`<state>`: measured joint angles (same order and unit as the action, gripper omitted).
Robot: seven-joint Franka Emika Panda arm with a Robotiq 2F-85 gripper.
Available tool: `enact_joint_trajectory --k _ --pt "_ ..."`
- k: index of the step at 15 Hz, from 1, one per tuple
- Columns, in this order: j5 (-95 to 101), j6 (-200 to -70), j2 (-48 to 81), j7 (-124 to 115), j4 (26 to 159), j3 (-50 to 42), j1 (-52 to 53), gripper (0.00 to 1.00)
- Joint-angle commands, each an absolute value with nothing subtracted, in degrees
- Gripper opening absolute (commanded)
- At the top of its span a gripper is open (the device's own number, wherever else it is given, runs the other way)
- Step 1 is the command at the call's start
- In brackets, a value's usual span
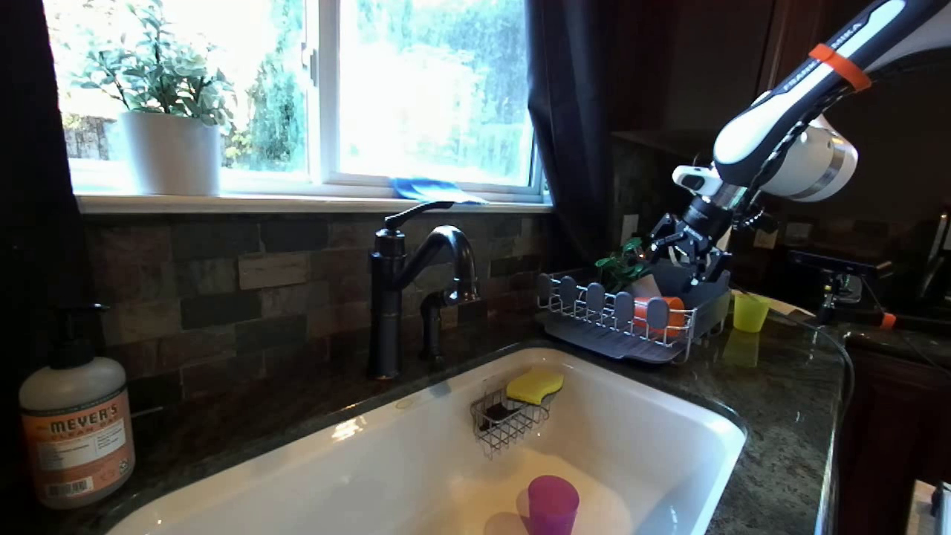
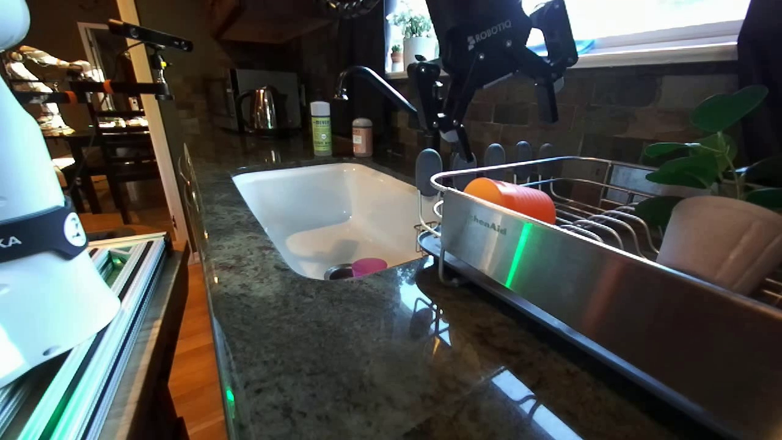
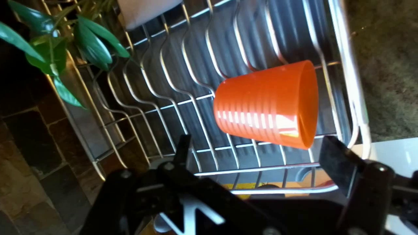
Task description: Pick up the cup from the utensil holder and put it in the sink
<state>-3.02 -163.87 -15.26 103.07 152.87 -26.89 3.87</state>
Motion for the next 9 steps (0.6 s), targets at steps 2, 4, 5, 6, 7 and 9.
enact_joint_trajectory --k 2,4,5,6,7,9 --pt "-4.8 -163.5 -12.4 103.5 152.9 -28.0 4.9 1.00" --pt "-4.8 -163.3 -11.3 103.6 152.5 -28.2 4.7 1.00" --pt "-4.7 -163.3 -10.9 103.5 152.3 -28.3 4.5 1.00" --pt "-4.8 -163.3 -10.7 103.6 152.3 -28.6 4.6 1.00" --pt "-4.9 -163.5 -10.4 103.8 152.2 -28.8 4.6 1.00" --pt "-5.5 -164.5 -9.8 104.4 151.8 -29.2 5.1 0.96"
